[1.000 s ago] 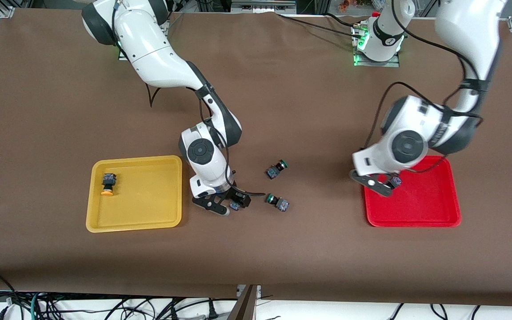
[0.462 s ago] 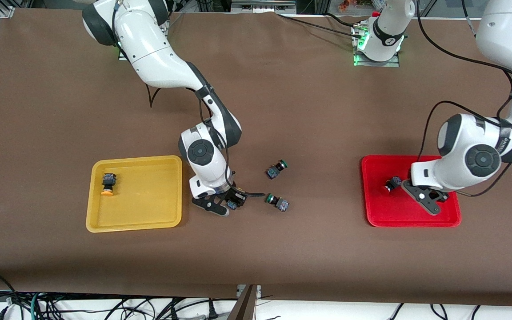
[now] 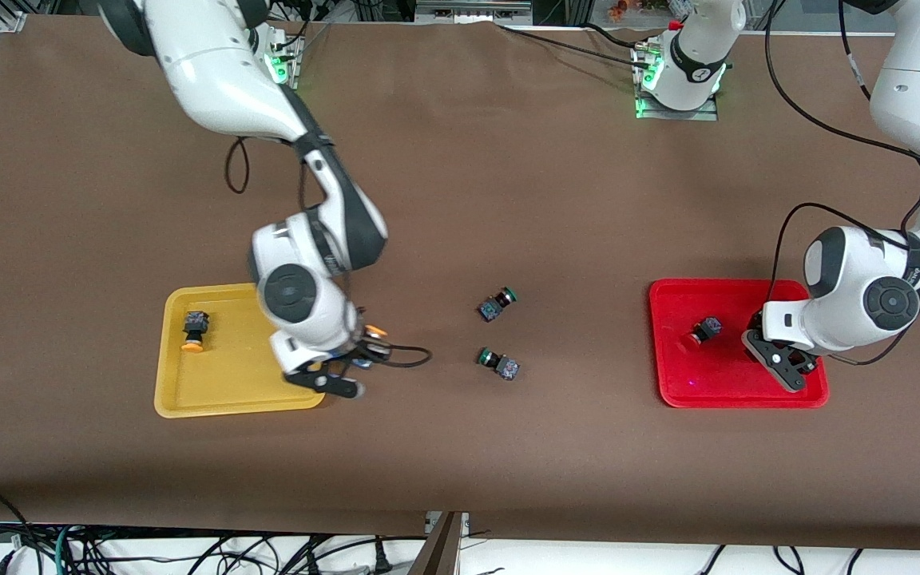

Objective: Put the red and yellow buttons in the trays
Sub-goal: 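Carry the buttons into the red and yellow trays and release them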

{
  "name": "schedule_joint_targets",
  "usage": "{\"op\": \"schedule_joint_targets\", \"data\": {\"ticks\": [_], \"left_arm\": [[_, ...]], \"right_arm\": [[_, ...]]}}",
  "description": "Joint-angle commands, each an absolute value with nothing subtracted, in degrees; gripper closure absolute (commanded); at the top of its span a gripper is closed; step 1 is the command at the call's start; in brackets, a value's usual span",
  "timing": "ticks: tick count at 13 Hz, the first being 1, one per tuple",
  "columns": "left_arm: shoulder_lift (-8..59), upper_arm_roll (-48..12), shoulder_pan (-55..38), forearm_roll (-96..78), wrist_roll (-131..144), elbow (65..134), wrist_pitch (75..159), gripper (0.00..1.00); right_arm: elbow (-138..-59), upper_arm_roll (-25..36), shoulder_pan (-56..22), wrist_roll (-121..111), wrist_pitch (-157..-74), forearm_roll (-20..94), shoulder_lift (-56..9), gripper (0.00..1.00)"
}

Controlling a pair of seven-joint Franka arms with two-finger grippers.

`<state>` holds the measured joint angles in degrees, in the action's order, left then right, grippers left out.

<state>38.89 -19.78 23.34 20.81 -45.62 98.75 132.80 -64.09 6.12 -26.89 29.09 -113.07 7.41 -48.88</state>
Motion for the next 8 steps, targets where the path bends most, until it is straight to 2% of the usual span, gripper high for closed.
{"op": "schedule_joint_targets", "data": {"ticks": [1, 4, 5, 8], "left_arm": [[38.2, -20.6, 23.4, 22.3, -45.8, 98.1, 131.8, 0.00], [33.4, -22.2, 22.9, 21.4, -43.8, 97.9, 125.0, 0.00], [31.0, -24.8, 23.1, 20.7, -40.6, 97.8, 121.1, 0.00], [23.8, -30.5, 23.2, 17.6, -29.2, 94.0, 103.4, 0.00]], "right_arm": [[-66.0, 5.4, -22.2, 17.2, -108.6, 7.5, -47.5, 0.99], [-69.2, 5.4, -18.4, 9.1, -109.2, 7.6, -47.6, 0.99], [-70.4, 5.4, -17.5, 8.0, -110.1, 7.6, -47.8, 0.99], [-75.4, 5.4, -16.7, 4.9, -114.8, 7.7, -47.9, 0.99]]}}
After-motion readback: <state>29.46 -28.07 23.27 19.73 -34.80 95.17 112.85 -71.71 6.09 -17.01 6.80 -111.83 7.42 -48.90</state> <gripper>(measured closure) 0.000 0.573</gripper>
